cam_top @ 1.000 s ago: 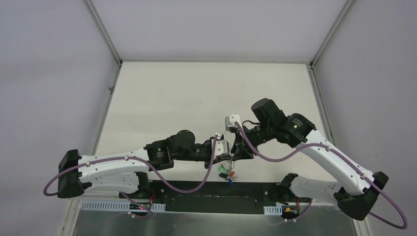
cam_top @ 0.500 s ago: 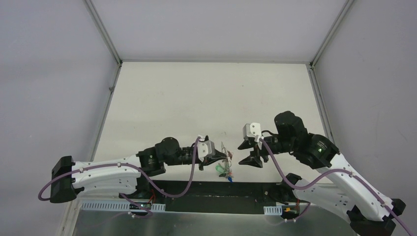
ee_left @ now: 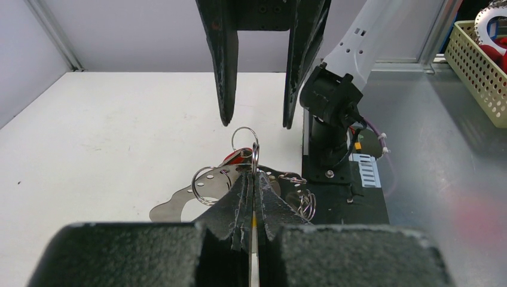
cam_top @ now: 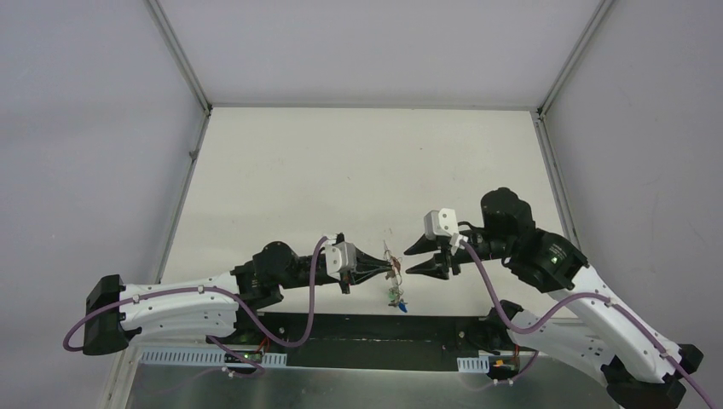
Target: Put the keys on the keyring
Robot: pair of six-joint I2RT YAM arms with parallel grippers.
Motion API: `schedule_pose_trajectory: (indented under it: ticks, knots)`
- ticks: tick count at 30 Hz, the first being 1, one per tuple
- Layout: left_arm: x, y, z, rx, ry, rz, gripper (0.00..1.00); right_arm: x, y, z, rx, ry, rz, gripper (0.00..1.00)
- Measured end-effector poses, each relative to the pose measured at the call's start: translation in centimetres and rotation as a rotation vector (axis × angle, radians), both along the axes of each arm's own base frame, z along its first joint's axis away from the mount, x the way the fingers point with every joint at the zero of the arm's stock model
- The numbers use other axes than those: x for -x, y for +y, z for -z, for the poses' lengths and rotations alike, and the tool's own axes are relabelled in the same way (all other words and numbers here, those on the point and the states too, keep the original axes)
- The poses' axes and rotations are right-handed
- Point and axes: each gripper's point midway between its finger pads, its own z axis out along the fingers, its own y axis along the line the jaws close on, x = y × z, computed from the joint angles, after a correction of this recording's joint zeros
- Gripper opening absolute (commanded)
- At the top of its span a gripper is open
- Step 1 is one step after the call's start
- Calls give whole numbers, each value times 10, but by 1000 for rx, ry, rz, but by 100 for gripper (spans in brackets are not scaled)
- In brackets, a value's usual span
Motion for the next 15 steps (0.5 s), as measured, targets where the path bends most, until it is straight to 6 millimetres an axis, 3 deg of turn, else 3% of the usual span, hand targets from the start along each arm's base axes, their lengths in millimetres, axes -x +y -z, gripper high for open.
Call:
schedule_pose_trajectory:
  ticks: [5,15]
  knots:
    - [0,0,1,-1,4,1,0,2,3,-14,-65,-43,-20,37]
    - [0,0,1,-1,6,0,0,6,8,-4,-70,-24,-65,24]
